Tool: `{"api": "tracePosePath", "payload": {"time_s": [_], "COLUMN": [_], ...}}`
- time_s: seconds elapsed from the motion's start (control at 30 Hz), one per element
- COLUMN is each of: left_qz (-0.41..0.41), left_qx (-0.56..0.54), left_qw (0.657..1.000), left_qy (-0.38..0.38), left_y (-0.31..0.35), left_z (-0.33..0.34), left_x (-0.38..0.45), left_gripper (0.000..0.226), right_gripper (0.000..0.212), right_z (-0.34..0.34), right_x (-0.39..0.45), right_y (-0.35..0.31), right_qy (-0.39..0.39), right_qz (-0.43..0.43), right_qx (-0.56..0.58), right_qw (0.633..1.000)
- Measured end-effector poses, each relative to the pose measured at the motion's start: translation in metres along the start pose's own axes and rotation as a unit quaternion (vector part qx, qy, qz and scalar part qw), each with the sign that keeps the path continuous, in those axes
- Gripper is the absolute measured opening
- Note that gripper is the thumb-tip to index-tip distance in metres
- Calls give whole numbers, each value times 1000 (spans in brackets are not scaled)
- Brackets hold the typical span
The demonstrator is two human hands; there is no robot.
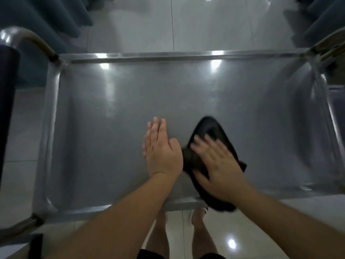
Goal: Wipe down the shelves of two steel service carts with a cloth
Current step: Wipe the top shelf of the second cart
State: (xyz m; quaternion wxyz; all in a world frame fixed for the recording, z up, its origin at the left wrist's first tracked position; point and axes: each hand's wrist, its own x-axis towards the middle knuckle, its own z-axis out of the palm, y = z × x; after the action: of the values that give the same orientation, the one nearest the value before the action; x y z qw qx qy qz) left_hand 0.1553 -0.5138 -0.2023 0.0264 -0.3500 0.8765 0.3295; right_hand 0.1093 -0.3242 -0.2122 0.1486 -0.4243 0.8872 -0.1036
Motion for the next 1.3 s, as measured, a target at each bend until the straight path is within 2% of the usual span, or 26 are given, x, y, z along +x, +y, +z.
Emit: {"api": "tracePosePath", "payload": {"time_s": [0.07,0.1,0.2,0.27,0.37,0.43,0.5,0.57,0.63,0.73,0.8,0.87,0.97,1.1,1.3], "left_qz": [62,85,52,53,105,110,112,116,109,96,92,90,87,85,80], "left_qx": [53,102,177,197,212,211,211,214,213,206,202,195,192,191,209], "left_qw": [997,991,978,976,969,968,966,964,966,970,971,974,975,977,975], "left_qy": [-2,22,100,81,68,81,95,104,98,88,84,75,68,52,-9], "left_y": [-26,-48,-126,-164,-190,-192,-194,-194,-192,-189,-188,-186,-185,-187,-179], "left_z": [-27,-43,-92,-106,-102,-98,-97,-96,-96,-98,-99,-100,-101,-101,-114], "left_x": [9,14,30,32,31,33,32,32,32,31,31,30,30,30,34], "left_gripper": [66,63,62,67,71,71,70,70,70,71,71,71,70,69,70], "right_gripper": [67,68,69,67,64,65,68,73,78,82,81,81,88,88,67], "right_z": [5,4,-10,-19,-30,-36,-37,-35,-29,-11,6,27,52,55,57], "right_x": [-26,-27,0,35,107,166,222,264,279,243,188,129,66,44,14], "right_y": [3,8,23,29,28,20,7,-3,-17,-52,-84,-114,-140,-139,-140], "right_qy": [-62,-83,-117,-100,-17,44,84,91,75,67,61,51,-4,-41,-52], "right_qz": [-101,-136,-190,-192,-102,17,154,255,279,183,101,55,11,-29,-77], "right_qx": [-37,-51,-79,-63,-11,14,35,41,30,-2,12,23,9,9,21], "right_qw": [992,986,972,974,995,999,984,962,957,981,993,997,1000,999,995]}}
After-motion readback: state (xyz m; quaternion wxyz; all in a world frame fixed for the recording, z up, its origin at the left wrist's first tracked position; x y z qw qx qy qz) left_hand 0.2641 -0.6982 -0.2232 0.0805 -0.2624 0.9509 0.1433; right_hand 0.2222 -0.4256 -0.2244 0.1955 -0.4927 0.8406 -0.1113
